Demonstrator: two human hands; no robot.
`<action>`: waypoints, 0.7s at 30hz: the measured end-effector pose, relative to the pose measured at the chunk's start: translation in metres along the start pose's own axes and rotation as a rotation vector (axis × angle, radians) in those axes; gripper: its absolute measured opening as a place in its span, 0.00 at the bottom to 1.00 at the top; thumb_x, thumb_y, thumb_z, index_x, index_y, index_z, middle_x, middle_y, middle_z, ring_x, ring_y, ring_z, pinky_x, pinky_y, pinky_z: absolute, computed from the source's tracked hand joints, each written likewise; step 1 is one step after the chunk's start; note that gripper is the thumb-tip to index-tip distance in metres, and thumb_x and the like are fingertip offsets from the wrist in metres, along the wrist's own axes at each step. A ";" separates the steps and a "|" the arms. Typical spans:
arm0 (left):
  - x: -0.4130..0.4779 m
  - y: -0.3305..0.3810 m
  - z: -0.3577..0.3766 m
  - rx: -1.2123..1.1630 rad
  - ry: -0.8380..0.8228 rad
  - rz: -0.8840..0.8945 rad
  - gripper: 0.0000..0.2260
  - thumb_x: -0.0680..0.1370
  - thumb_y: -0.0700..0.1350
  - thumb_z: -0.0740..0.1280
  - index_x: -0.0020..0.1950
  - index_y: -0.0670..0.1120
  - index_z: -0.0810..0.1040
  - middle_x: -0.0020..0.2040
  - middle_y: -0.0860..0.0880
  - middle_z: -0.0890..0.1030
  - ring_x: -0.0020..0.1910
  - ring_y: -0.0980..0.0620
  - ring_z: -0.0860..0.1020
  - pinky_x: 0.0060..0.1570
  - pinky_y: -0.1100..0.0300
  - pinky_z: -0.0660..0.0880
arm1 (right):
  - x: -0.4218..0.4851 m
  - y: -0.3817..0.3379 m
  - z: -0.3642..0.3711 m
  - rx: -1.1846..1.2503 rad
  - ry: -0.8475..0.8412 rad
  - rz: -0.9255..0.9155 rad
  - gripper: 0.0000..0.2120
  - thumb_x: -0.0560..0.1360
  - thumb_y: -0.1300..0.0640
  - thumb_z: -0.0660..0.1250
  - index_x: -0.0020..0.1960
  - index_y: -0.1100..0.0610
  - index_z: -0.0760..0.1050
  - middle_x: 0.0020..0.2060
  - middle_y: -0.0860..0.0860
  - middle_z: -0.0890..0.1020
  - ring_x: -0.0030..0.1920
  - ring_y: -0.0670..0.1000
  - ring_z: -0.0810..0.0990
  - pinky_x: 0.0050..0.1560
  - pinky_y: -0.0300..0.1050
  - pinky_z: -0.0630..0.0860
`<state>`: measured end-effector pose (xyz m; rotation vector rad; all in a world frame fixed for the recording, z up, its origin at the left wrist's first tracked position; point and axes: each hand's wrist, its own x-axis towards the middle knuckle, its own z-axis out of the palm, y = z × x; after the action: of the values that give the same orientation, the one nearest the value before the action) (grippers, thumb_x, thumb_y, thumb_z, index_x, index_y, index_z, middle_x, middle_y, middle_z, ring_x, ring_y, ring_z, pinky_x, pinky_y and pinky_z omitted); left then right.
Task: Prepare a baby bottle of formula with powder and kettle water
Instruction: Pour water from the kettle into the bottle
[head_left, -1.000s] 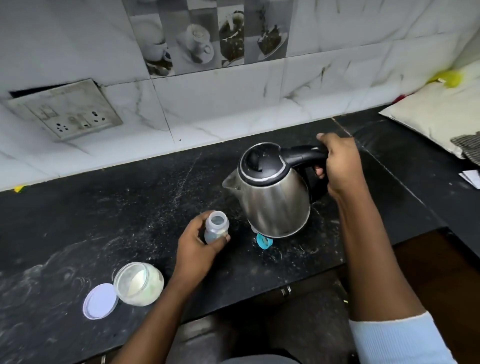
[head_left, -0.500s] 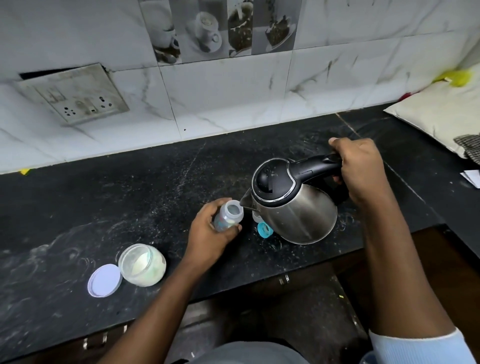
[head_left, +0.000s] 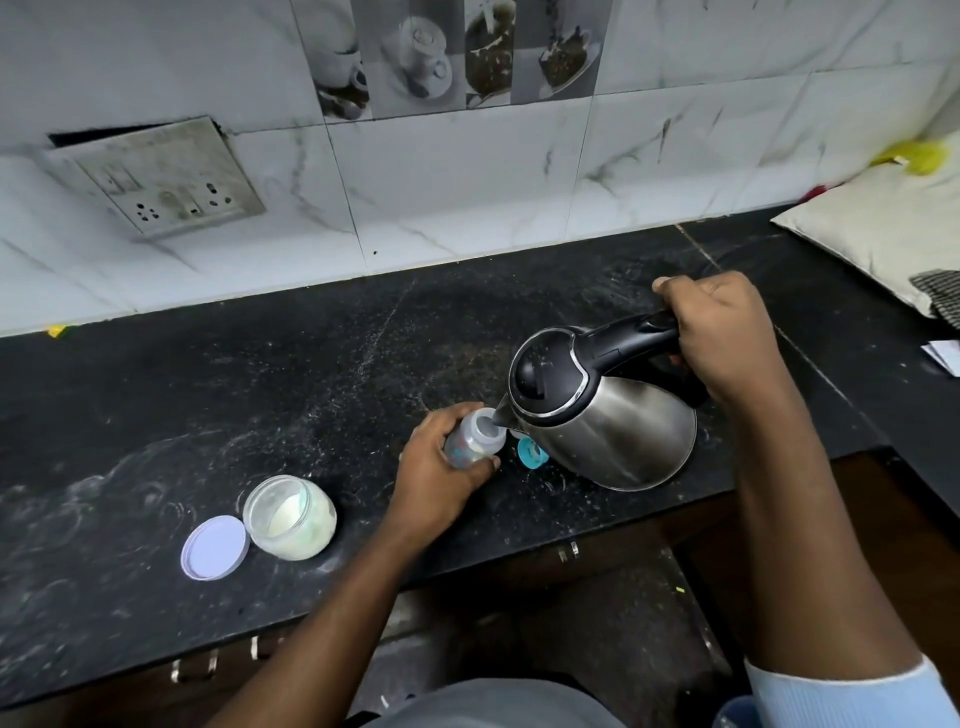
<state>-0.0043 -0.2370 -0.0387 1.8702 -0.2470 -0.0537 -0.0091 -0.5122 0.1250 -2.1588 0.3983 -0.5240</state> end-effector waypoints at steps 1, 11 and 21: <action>0.000 -0.001 0.000 0.005 0.002 0.002 0.28 0.68 0.44 0.82 0.62 0.66 0.79 0.62 0.58 0.82 0.63 0.54 0.80 0.65 0.43 0.79 | -0.001 -0.002 0.000 -0.017 -0.003 -0.009 0.30 0.76 0.44 0.64 0.30 0.69 0.64 0.27 0.72 0.70 0.25 0.59 0.66 0.33 0.60 0.72; 0.000 -0.010 -0.002 0.044 0.000 -0.008 0.29 0.69 0.41 0.82 0.64 0.63 0.79 0.63 0.60 0.81 0.65 0.55 0.79 0.66 0.43 0.78 | -0.004 -0.014 -0.003 -0.116 -0.034 -0.090 0.28 0.79 0.51 0.66 0.28 0.64 0.58 0.21 0.51 0.60 0.24 0.50 0.58 0.30 0.52 0.61; 0.002 -0.016 0.002 -0.002 -0.028 -0.034 0.28 0.67 0.46 0.81 0.64 0.64 0.79 0.64 0.58 0.82 0.65 0.52 0.80 0.66 0.41 0.78 | -0.004 -0.021 -0.002 -0.163 -0.052 -0.113 0.28 0.79 0.52 0.66 0.27 0.60 0.57 0.22 0.53 0.60 0.24 0.50 0.58 0.30 0.52 0.62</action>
<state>-0.0004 -0.2344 -0.0543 1.8731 -0.2341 -0.1038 -0.0112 -0.4997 0.1418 -2.3579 0.3010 -0.5121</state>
